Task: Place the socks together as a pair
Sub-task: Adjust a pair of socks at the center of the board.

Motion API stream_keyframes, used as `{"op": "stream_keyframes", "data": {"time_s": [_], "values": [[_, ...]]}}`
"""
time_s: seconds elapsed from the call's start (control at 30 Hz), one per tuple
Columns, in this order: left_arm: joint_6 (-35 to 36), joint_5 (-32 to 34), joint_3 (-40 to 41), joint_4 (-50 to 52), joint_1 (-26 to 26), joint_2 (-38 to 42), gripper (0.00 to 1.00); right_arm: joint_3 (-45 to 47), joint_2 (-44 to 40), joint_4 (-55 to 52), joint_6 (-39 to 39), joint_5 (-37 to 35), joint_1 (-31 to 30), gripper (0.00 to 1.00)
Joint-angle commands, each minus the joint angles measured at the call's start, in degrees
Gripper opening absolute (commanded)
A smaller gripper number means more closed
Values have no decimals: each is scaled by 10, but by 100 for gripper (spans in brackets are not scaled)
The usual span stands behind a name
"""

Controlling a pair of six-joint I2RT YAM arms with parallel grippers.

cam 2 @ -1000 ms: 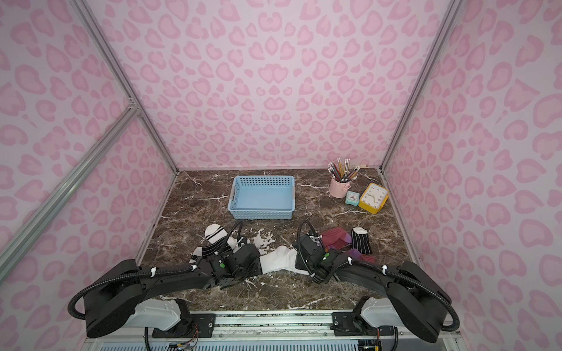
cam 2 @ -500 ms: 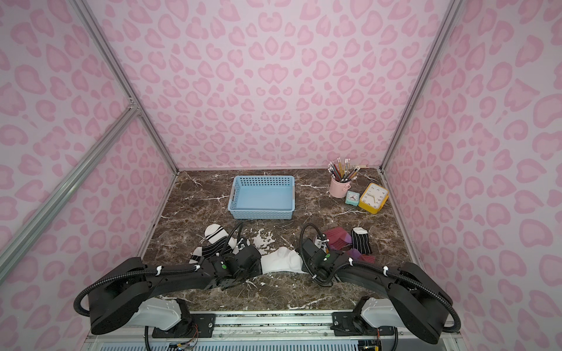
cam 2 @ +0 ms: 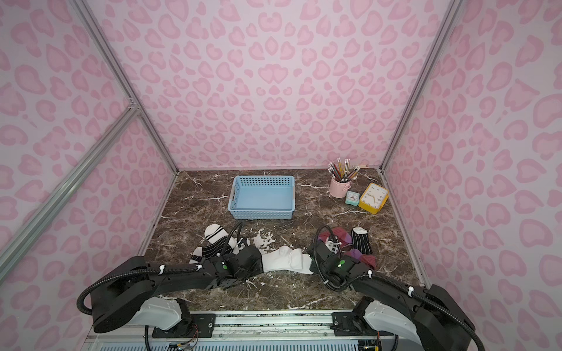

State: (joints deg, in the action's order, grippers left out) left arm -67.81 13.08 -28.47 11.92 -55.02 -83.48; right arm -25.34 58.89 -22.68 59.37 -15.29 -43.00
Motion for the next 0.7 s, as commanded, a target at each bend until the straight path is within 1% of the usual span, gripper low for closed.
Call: {"op": "stream_keyframes", "data": {"time_s": [0.0,0.03,0.13,0.27,0.3,0.4,0.6,0.67], "values": [[-5,0,6,53,1,-1,3,16,-32,24,-1,-2,1,18],[-4,0,5,53,1,-1,3,15,-37,24,-2,-2,1,20],[-5,0,5,53,1,1,3,-5,-28,16,-15,1,0,31],[-4,0,3,54,-1,1,3,-51,39,-10,-35,-4,-10,42],[-5,0,3,54,0,1,3,-58,54,-16,-36,-4,-10,43],[-6,1,3,53,0,-1,3,-61,91,-6,-41,2,-11,43],[-6,3,2,57,0,-3,3,-48,121,-6,-35,-10,-11,37],[-7,4,1,58,0,-2,3,-42,122,-1,-33,-8,-11,31]]}}
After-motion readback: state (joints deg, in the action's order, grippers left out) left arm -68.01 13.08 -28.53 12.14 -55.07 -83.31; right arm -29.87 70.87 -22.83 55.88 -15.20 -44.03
